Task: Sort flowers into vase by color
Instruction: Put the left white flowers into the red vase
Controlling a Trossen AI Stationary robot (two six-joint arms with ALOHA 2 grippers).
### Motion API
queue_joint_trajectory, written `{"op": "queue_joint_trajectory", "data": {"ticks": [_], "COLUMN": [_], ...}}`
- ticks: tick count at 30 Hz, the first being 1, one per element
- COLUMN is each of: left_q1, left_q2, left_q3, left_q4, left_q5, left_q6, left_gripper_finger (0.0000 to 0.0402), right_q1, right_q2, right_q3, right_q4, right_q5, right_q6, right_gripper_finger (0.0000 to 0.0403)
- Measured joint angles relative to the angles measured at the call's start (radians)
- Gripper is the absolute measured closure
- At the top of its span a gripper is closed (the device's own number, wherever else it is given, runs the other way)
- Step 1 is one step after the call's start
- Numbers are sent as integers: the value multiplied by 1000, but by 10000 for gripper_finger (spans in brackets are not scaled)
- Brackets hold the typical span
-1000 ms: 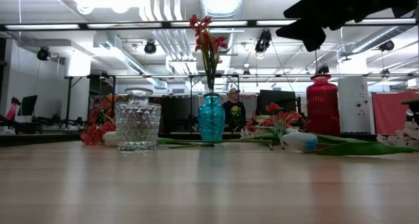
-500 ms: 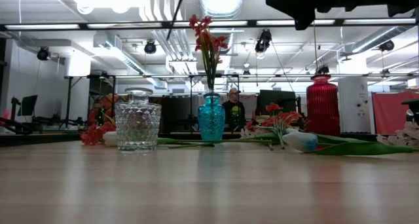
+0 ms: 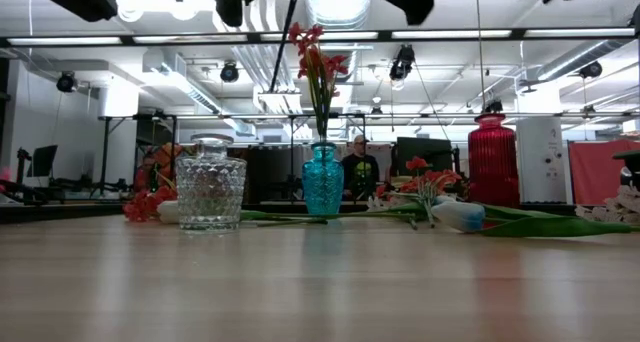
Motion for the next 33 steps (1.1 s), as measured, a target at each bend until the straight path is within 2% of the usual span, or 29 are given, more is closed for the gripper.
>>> {"op": "queue_joint_trajectory", "data": {"ticks": [6, 14, 21, 25, 33], "left_q1": [0, 4, 4, 4, 14], "left_q2": [-2, 36, 58, 58, 57], "left_q3": [-15, 17, 39, 45, 38], "left_q4": [-8, -7, -6, -6, 0], "left_q5": [0, -3, -3, -4, -44], "left_q6": [3, 23, 25, 14, -17], "left_gripper_finger": [401, 401, 401, 401, 394], "right_q1": [-18, -24, -34, -39, -47], "right_q2": [48, 182, 245, 255, 255], "right_q3": [67, 172, 260, 277, 277], "right_q4": [63, 77, 52, 56, 54], "right_q5": [22, 27, 80, 79, 79], "right_q6": [17, -8, -41, -44, -63], "right_gripper_finger": [104, 112, 118, 154, 283]}}
